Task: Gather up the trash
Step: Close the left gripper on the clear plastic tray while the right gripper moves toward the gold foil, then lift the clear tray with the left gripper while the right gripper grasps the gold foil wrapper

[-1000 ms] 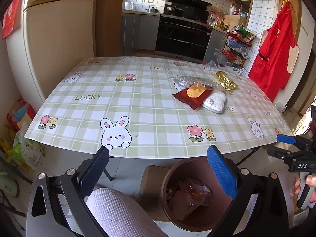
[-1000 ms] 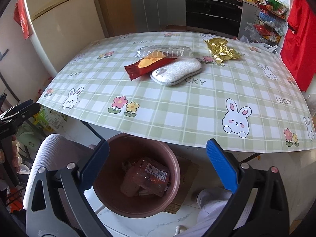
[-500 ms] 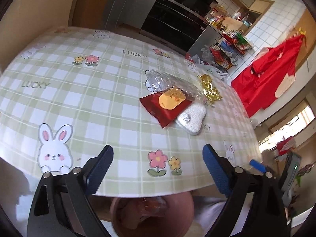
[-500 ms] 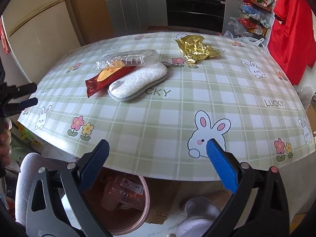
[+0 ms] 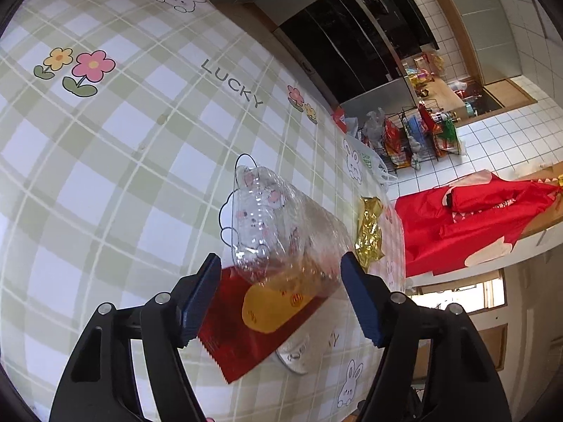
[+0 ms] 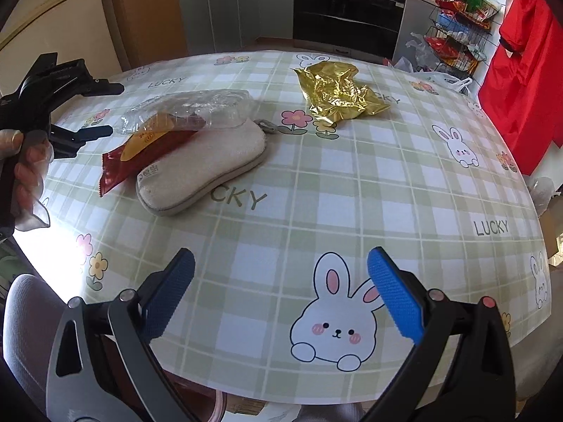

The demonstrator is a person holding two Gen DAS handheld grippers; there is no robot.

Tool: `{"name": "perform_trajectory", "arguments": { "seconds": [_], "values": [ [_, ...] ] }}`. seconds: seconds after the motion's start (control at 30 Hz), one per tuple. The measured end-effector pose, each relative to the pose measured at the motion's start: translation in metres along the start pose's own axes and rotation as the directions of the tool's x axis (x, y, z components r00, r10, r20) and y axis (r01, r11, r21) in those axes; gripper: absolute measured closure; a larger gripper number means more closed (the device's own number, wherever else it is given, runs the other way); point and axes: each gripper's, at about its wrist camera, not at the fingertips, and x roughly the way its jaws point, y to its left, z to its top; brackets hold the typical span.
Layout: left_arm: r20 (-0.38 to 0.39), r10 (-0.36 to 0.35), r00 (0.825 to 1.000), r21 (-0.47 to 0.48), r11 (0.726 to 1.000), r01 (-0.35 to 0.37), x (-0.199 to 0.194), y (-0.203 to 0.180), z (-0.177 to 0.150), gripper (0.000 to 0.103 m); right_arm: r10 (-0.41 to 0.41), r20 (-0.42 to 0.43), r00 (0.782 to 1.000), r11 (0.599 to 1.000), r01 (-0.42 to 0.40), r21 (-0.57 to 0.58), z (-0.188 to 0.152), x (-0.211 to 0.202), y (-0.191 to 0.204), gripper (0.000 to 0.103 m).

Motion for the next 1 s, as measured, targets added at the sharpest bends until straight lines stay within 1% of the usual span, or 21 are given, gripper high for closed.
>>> {"name": "perform_trajectory", "arguments": {
  "seconds": [0.13, 0.27, 0.37, 0.4, 0.5, 0.57, 0.6, 0.67, 0.7, 0.77, 0.83, 0.9, 1.0],
  "values": [
    [-0.005, -0.002, 1.0, -0.016, 1.0, 0.002, 0.017, 0.004, 0.013, 0.036, -0.016, -0.007, 1.0, 1.0, 0.016, -0.017, 0.005, 0.007, -0.002, 0.006],
    [-0.028, 0.016, 0.999, -0.011, 1.0, -0.016, 0.034, 0.01, 0.019, 0.036, -0.027, -0.014, 1.0, 0.999, 0.026, -0.024, 0.008, 0.012, -0.004, 0.006],
    [-0.039, -0.022, 0.999, -0.026, 0.999, 0.021, 0.042, 0.012, 0.021, 0.036, -0.035, -0.013, 0.999, 0.999, 0.035, -0.034, 0.009, 0.015, -0.005, 0.006],
    [-0.043, -0.028, 0.999, -0.021, 0.999, 0.027, 0.044, 0.011, 0.021, 0.036, -0.038, -0.016, 0.999, 0.999, 0.038, -0.033, 0.01, 0.017, -0.006, 0.006],
    [-0.053, -0.004, 0.999, 0.027, 1.0, 0.005, 0.049, 0.002, 0.02, 0.036, -0.04, -0.025, 0.999, 0.999, 0.039, -0.023, 0.01, 0.019, -0.011, 0.006],
    [-0.069, -0.013, 0.998, 0.035, 0.999, 0.016, 0.053, -0.001, 0.019, 0.036, -0.042, -0.026, 0.999, 0.999, 0.042, -0.023, 0.01, 0.019, -0.012, 0.006],
    [-0.072, -0.015, 0.997, 0.038, 0.999, 0.018, 0.055, -0.002, 0.018, 0.037, -0.043, -0.026, 0.999, 0.999, 0.043, -0.024, 0.01, 0.019, -0.013, 0.006],
    [-0.078, -0.01, 0.997, 0.041, 0.999, 0.013, 0.059, -0.004, 0.017, 0.044, -0.043, -0.026, 0.999, 0.999, 0.042, -0.023, 0.009, 0.019, -0.012, 0.006],
    [-0.082, -0.008, 0.997, 0.042, 0.999, 0.011, 0.06, -0.004, 0.017, 0.052, -0.042, -0.025, 0.999, 0.999, 0.041, -0.023, 0.009, 0.019, -0.012, 0.006],
    [-0.077, -0.012, 0.997, 0.046, 0.999, 0.015, 0.059, -0.004, 0.014, 0.052, -0.041, -0.024, 0.999, 0.999, 0.04, -0.026, 0.009, 0.019, -0.012, 0.006],
    [-0.068, -0.018, 0.998, 0.061, 0.998, 0.022, 0.055, -0.006, 0.013, 0.055, -0.043, -0.025, 0.999, 0.999, 0.042, -0.031, 0.009, 0.019, -0.012, 0.006],
    [-0.059, -0.042, 0.997, 0.065, 0.997, 0.046, 0.05, -0.008, 0.012, 0.056, -0.045, -0.025, 0.999, 0.999, 0.044, -0.032, 0.008, 0.019, -0.012, 0.006],
    [-0.048, -0.097, 0.994, 0.071, 0.992, 0.1, 0.039, -0.013, 0.01, 0.058, -0.05, -0.019, 0.999, 0.998, 0.05, -0.035, 0.01, 0.016, -0.013, 0.006]
  ]
}}
